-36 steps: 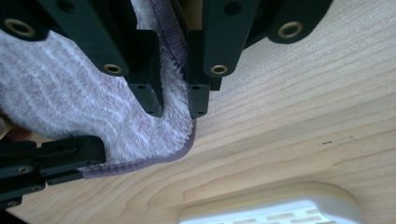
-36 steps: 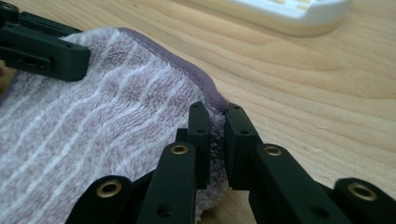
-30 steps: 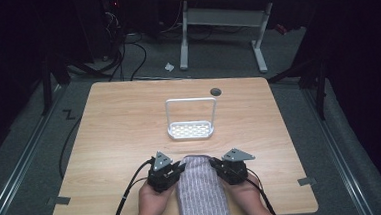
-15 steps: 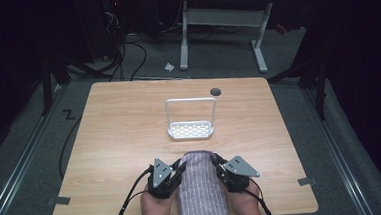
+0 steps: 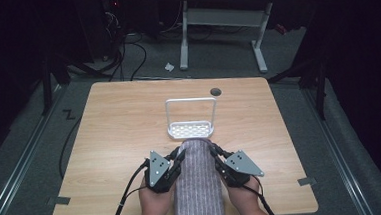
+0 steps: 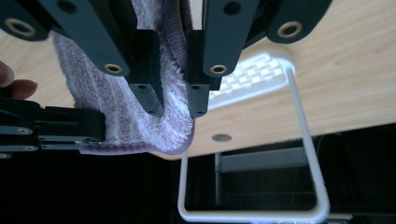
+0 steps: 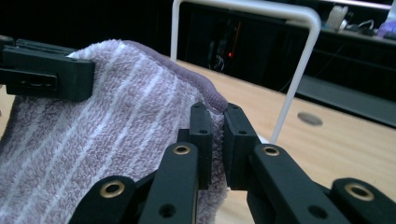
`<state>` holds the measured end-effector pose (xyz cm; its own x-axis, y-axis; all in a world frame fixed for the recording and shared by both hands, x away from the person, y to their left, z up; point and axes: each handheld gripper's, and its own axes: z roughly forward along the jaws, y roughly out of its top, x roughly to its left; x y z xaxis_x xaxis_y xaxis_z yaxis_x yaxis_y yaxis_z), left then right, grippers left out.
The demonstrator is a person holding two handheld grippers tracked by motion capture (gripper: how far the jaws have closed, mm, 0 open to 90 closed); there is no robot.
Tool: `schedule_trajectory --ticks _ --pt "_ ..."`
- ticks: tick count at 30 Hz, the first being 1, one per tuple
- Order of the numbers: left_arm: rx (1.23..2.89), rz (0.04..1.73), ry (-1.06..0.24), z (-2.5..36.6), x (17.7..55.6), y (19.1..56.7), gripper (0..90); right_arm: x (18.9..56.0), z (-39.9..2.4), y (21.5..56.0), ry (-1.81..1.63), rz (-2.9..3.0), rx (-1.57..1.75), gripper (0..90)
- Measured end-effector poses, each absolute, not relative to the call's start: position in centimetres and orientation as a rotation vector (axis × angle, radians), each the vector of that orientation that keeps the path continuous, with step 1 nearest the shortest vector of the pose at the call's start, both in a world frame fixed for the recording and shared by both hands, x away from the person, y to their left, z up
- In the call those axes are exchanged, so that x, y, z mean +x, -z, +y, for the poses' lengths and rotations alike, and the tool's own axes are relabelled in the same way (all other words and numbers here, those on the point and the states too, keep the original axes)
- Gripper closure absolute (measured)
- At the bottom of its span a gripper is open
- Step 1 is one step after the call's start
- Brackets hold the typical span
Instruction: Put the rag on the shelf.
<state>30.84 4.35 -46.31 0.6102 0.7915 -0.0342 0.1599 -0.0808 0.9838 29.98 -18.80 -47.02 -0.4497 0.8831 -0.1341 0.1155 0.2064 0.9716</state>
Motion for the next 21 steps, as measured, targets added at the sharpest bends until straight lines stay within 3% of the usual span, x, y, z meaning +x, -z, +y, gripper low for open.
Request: schedule_trajectory --ticks 21 --pt "1.492 0.711 -0.703 3.8 32.3 38.8 79.2 30.8 -19.7 38.8 -1.423 1.575 0.858 84.2"
